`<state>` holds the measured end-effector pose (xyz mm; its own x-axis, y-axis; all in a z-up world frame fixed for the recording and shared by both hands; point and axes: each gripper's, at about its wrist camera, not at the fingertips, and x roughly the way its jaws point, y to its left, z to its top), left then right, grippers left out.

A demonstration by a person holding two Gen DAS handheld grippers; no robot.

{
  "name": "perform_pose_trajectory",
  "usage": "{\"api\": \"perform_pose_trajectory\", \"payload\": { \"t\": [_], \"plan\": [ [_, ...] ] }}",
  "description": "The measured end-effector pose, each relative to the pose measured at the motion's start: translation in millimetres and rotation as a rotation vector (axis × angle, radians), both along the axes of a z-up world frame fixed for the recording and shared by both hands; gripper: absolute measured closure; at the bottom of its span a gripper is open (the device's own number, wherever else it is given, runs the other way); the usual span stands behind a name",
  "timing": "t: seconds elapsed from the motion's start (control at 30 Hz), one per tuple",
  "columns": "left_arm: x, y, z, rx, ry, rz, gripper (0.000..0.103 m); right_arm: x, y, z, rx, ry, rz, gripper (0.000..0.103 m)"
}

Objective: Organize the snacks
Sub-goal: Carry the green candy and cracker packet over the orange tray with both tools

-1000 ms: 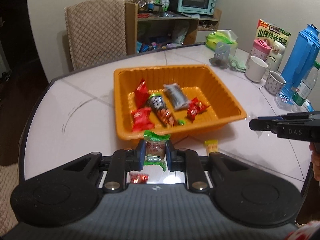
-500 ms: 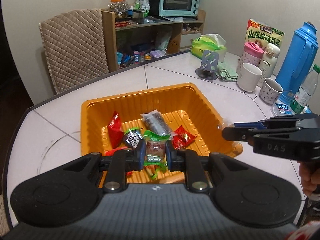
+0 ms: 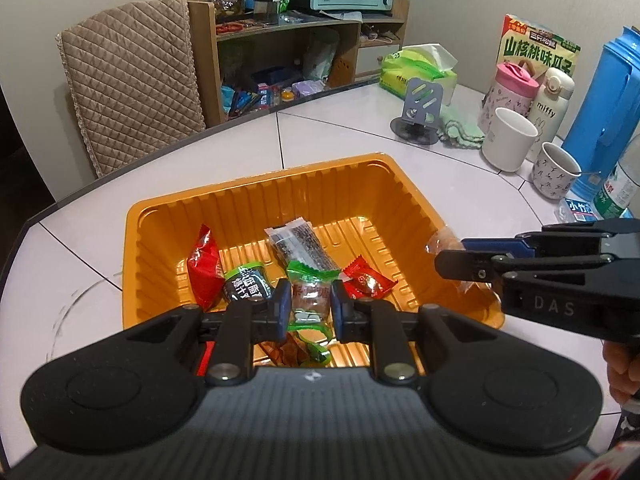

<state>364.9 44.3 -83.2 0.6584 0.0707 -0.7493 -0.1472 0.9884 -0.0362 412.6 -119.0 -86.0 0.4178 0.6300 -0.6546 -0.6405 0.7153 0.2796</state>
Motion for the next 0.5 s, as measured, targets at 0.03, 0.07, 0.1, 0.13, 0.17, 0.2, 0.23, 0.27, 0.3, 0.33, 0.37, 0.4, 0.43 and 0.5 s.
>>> {"api": "perform_pose_trajectory", "payload": {
  "t": [0.03, 0.07, 0.1, 0.13, 0.17, 0.2, 0.23, 0.27, 0.3, 0.33, 0.37, 0.4, 0.43, 0.5],
  "plan": [
    [1.8, 0.2, -0.6, 0.0, 0.002, -0.001, 0.085, 1.2, 0.1, -0.7, 0.0, 0.002, -0.001, 0.082],
    [3.8, 0.6, -1.7, 0.001, 0.005, -0.002, 0.085, 1.3, 0.2, -1.1, 0.0, 0.003, -0.001, 0.082],
    [5.5, 0.9, -2.6, 0.002, 0.008, -0.002, 0.085, 1.9, 0.3, -1.5, 0.0, 0.004, -0.002, 0.082],
    [6.5, 1.2, -3.7, 0.002, 0.01, -0.002, 0.085, 2.6, 0.4, -1.8, -0.001, 0.005, -0.003, 0.082],
    [8.6, 1.5, -4.6, 0.0, 0.012, -0.001, 0.085, 3.3, 0.4, -2.0, -0.001, 0.004, -0.004, 0.082],
    [9.9, 1.8, -5.0, -0.002, 0.013, -0.001, 0.085, 3.8, 0.6, -1.9, -0.001, 0.004, -0.004, 0.082],
    [11.1, 2.3, -5.7, -0.003, 0.014, -0.001, 0.085, 3.9, 0.6, -1.9, -0.001, 0.004, -0.003, 0.082],
    [12.4, 2.4, -6.1, -0.003, 0.015, -0.001, 0.084, 4.5, 0.6, -1.9, -0.002, 0.004, -0.004, 0.082],
    [13.2, 2.2, -6.8, -0.003, 0.016, -0.001, 0.084, 4.9, 0.7, -1.9, -0.001, 0.003, -0.004, 0.082],
    [14.2, 2.3, -7.3, -0.003, 0.018, 0.0, 0.084, 5.5, 0.6, -2.0, -0.001, 0.004, -0.004, 0.082],
    [15.2, 2.6, -7.9, -0.003, 0.02, 0.001, 0.084, 5.6, 0.6, -2.0, -0.001, 0.004, -0.005, 0.082],
    [16.3, 2.5, -8.6, -0.001, 0.022, 0.001, 0.084, 5.9, 0.4, -1.8, -0.002, 0.003, -0.006, 0.082],
    [17.0, 2.7, -9.3, 0.0, 0.024, 0.001, 0.084, 6.0, 0.4, -1.7, -0.002, 0.003, -0.007, 0.082],
    [18.0, 3.7, -10.0, -0.003, 0.023, 0.006, 0.084, 6.4, 0.2, -1.8, -0.001, 0.004, -0.007, 0.082]
  ]
}}
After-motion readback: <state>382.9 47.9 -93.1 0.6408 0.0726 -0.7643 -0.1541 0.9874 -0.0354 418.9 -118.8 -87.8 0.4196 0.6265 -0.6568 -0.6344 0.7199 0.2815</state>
